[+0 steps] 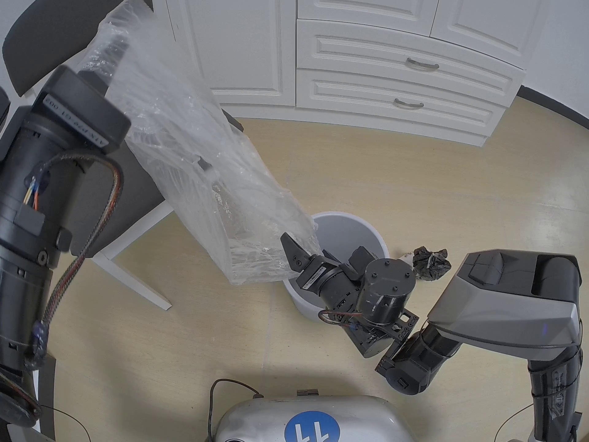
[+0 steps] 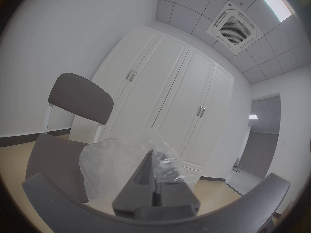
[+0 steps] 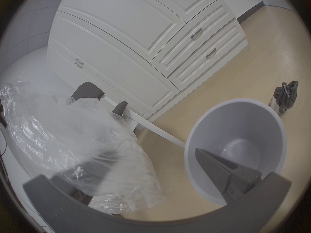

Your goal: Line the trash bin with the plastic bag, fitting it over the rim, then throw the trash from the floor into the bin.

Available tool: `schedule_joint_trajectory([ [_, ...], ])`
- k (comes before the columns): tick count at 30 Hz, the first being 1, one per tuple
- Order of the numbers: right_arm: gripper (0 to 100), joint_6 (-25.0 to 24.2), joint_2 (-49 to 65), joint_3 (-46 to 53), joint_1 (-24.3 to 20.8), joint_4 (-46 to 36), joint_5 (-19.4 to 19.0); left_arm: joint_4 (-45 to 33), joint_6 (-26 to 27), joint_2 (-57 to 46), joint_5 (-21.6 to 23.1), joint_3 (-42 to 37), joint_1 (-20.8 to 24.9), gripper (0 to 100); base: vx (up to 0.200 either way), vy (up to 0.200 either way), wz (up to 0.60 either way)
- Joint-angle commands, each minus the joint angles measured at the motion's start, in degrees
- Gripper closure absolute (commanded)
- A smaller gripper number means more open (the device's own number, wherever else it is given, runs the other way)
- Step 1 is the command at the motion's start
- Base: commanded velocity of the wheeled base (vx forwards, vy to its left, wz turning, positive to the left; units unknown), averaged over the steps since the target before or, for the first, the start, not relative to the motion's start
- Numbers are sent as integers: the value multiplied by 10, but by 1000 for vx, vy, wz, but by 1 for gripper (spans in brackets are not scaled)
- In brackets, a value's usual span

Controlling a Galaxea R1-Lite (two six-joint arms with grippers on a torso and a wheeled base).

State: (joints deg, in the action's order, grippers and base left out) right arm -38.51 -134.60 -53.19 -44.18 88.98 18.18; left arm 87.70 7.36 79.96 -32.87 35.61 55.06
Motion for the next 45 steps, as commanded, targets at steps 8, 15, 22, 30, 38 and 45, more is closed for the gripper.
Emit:
schedule_joint_trajectory([
  [8, 100, 4, 20, 10, -6, 10, 7, 0, -2, 6, 0, -2, 0, 100, 0, 0, 0],
  [15, 100, 5, 52, 28, -10, 10, 7, 0, -2, 6, 0, -3, 0, 100, 0, 0, 0],
  [22, 100, 59, 107, 45, 14, 10, 2, -14, -1, 13, 0, -38, -15, 100, 0, 0, 0],
  [30, 100, 109, 180, 64, 52, -38, 0, -60, -8, 35, 4, -76, -76, 100, 0, 0, 0],
  [38, 100, 169, 282, 89, 87, -158, 0, -79, -14, 68, 14, -115, -110, 100, 0, 0, 0],
  [45, 100, 201, 351, 98, 98, -237, 4, -106, -12, 76, 66, -159, -135, 100, 0, 0, 0],
])
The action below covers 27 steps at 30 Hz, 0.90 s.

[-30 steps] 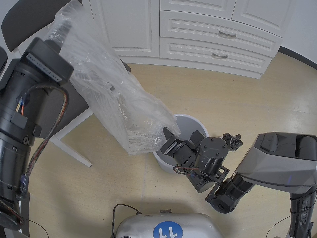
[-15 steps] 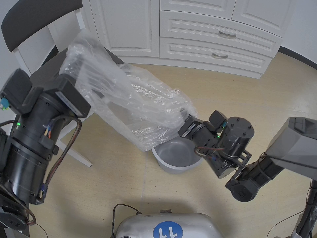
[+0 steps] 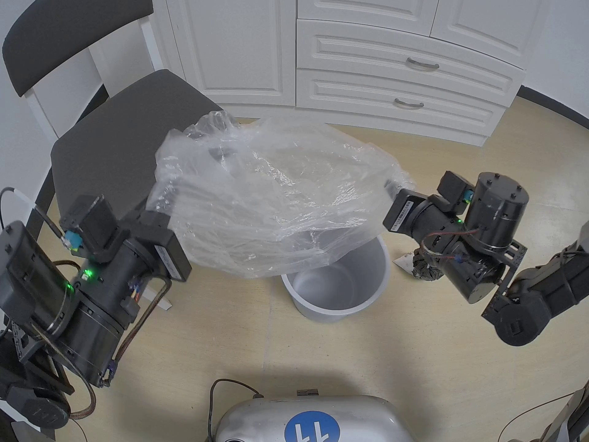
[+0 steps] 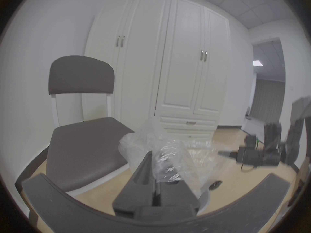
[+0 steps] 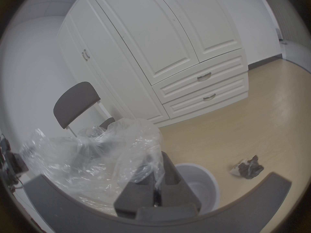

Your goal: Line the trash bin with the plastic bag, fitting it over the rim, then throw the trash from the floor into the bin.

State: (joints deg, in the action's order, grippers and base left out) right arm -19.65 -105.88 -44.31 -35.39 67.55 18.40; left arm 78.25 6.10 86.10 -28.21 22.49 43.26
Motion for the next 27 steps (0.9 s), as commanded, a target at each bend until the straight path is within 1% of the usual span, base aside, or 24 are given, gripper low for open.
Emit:
schedule_joint_trajectory([
  [1, 100, 23, 79, 13, 13, -37, 1, -17, 1, 18, 31, -35, -21, 100, 0, 0, 0],
  [3, 100, 36, 97, 20, 16, -53, 3, -19, 1, 25, 40, -45, -27, 100, 0, 0, 0],
  [4, 100, 54, 115, 33, 16, -65, 4, -19, 2, 33, 50, -55, -29, 100, 0, 0, 0],
  [6, 100, 58, 117, 35, 16, -66, 4, -18, 3, 34, 52, -57, -29, 100, 0, 0, 0],
  [7, 100, 99, 134, 63, 16, -64, 7, -14, 7, 43, 61, -73, -28, 100, 0, 0, 0],
  [8, 100, 113, 139, 71, 16, -63, 7, -13, 8, 48, 65, -76, -28, 100, 0, 0, 0],
  [14, 100, 164, 166, 105, 16, -62, 9, 2, 22, 46, 71, -84, -24, 100, 0, 0, 0],
  [17, 100, 211, 187, 138, 16, -62, 9, 22, 28, 49, 71, -87, -24, 100, 0, 0, 0],
  [19, 100, 250, 202, 161, 16, -62, 9, 38, 29, 53, 72, -90, -23, 100, 0, 0, 0],
  [20, 100, 250, 202, 161, 16, -62, 9, 38, 29, 53, 72, -90, -23, 100, 0, 0, 0],
  [21, 100, 279, 211, 179, 16, -62, 22, 43, 30, 56, 72, -93, -22, 100, 0, 0, 0],
  [22, 100, 315, 223, 196, 16, -62, 48, 45, 30, 60, 72, -94, -23, 100, 0, 0, 0],
  [23, 100, 339, 230, 207, 15, -62, 63, 46, 30, 63, 72, -94, -23, 100, 0, 0, 0],
  [24, 100, 357, 237, 217, 16, -62, 73, 46, 30, 64, 72, -94, -23, 100, 0, 0, 0],
  [25, 100, 357, 237, 217, 16, -62, 73, 46, 30, 64, 72, -94, -23, 100, 0, 0, 0],
  [26, 100, 391, 254, 240, 15, -62, 79, 46, 30, 68, 72, -94, -25, 100, 0, 0, 0],
  [27, 100, 404, 262, 250, 15, -65, 79, 47, 30, 71, 72, -94, -25, 100, 0, 0, 0],
])
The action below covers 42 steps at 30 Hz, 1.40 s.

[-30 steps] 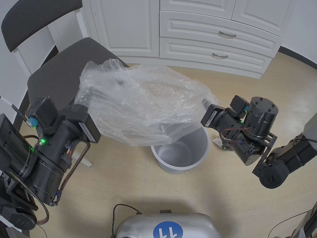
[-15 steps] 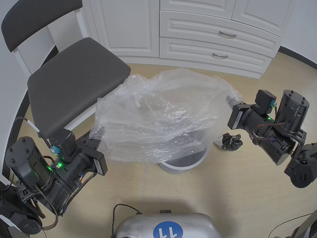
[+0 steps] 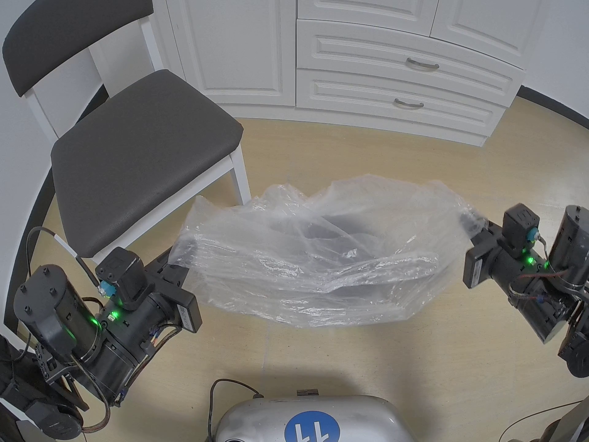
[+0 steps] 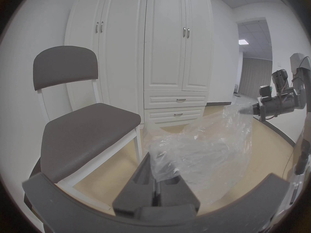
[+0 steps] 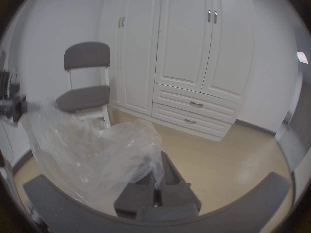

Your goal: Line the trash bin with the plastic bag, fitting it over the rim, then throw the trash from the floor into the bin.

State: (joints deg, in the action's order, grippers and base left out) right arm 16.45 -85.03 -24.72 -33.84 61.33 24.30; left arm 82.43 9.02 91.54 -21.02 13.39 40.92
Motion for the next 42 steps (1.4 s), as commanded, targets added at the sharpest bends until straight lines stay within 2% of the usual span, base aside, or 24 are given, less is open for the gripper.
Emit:
schedule_joint_trajectory([
  [1, 100, 61, 60, 67, -1, -4, 21, 7, -1, 17, 0, -4, -3, 100, 0, 0, 0],
  [6, 100, 116, 68, 105, 2, -4, 21, 8, -1, 21, 0, -3, -9, 100, 0, 0, 0],
  [12, 100, 140, 67, 123, 4, -4, 22, 17, 0, 17, 1, -3, -15, 100, 0, 0, 0],
  [21, 100, 153, 66, 127, 40, -7, 20, 33, 2, 14, 45, -4, -61, 100, 0, 0, 0],
  [42, 100, 160, 59, 134, 55, -7, 16, 34, 1, 11, 70, -4, -96, 100, 0, 0, 0],
])
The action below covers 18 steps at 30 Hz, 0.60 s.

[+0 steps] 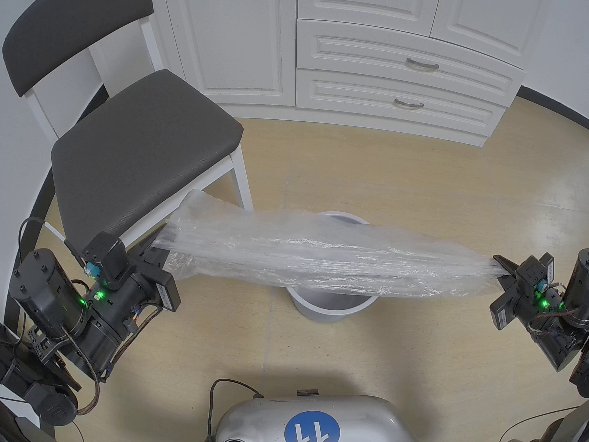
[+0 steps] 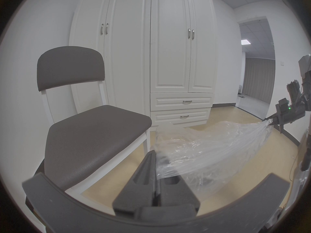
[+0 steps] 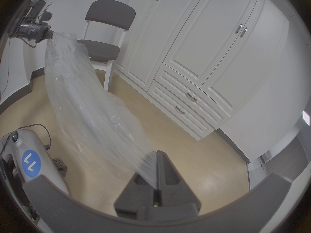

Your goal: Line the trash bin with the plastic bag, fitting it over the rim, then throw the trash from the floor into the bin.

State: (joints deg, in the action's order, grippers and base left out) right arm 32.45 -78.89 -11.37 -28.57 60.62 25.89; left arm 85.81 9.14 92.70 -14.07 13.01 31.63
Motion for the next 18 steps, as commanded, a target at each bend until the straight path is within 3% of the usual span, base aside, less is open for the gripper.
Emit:
schedule_joint_trajectory([
  [1, 100, 0, -3, -1, 3, 0, 0, 0, 0, -1, -1, -1, -3, 100, 0, 0, 0],
  [8, 100, 9, -2, -1, 20, 0, -1, 1, 13, -1, 32, -19, -14, 100, 0, 0, 0],
  [18, 100, 10, -2, 1, 29, 0, -1, 0, 19, -6, 40, -23, -30, 100, 0, 0, 0],
])
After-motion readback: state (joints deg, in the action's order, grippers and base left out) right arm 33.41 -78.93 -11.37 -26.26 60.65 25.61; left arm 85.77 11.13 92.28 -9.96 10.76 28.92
